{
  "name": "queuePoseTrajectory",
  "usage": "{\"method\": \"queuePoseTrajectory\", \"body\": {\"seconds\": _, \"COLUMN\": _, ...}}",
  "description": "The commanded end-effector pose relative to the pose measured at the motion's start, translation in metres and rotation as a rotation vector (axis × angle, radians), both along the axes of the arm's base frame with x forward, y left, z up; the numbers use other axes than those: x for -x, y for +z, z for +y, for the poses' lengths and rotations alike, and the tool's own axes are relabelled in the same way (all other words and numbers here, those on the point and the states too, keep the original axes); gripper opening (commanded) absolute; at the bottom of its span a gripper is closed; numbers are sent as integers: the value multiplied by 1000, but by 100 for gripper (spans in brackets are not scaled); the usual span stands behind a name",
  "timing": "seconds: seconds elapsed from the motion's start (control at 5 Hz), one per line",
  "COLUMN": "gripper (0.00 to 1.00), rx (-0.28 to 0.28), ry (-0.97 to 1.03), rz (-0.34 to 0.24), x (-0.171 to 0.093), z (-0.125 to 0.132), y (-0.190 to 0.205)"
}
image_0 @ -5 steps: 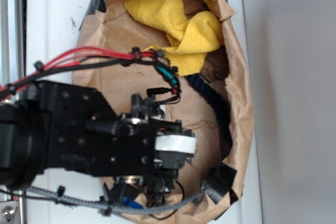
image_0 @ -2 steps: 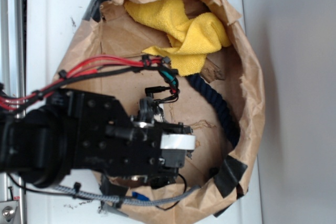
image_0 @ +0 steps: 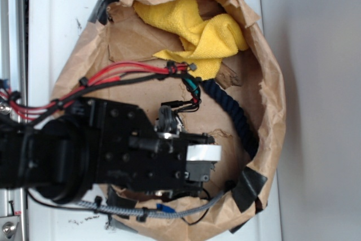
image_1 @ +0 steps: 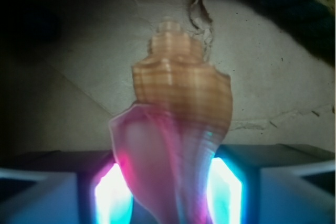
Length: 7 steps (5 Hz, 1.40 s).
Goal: Grab the shell.
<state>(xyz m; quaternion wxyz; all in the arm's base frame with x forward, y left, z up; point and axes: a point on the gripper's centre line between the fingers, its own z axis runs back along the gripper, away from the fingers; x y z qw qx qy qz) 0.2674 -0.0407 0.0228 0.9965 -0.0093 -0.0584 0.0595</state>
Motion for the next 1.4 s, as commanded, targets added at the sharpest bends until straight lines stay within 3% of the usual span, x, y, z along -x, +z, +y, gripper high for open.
{"method": "queuePoseTrajectory", "body": {"seconds": 0.0, "gripper": 0, "rx": -14, "ry": 19, "rz": -34, "x": -15, "z": 6, "y": 32}}
{"method": "queuePoseTrajectory", "body": {"seconds": 0.2, "gripper": 0, "rx": -15, "ry": 73, "rz": -40, "x": -8, "z": 20, "y": 69}}
{"method": "queuePoseTrajectory", "body": {"seconds": 0.4, "gripper": 0, "rx": 18, "ry": 101, "rz": -61, "x": -1, "z": 30, "y": 107}}
{"method": "queuePoseTrajectory", "body": {"seconds": 0.8, "gripper": 0, "rx": 156, "ry": 107, "rz": -139, "x": 13, "z": 48, "y": 169}}
{"method": "queuePoseTrajectory", "body": {"seconds": 1.0, "gripper": 0, "rx": 191, "ry": 122, "rz": -165, "x": 14, "z": 53, "y": 180}}
{"method": "queuePoseTrajectory", "body": {"seconds": 1.2, "gripper": 0, "rx": 163, "ry": 116, "rz": -179, "x": 14, "z": 50, "y": 179}}
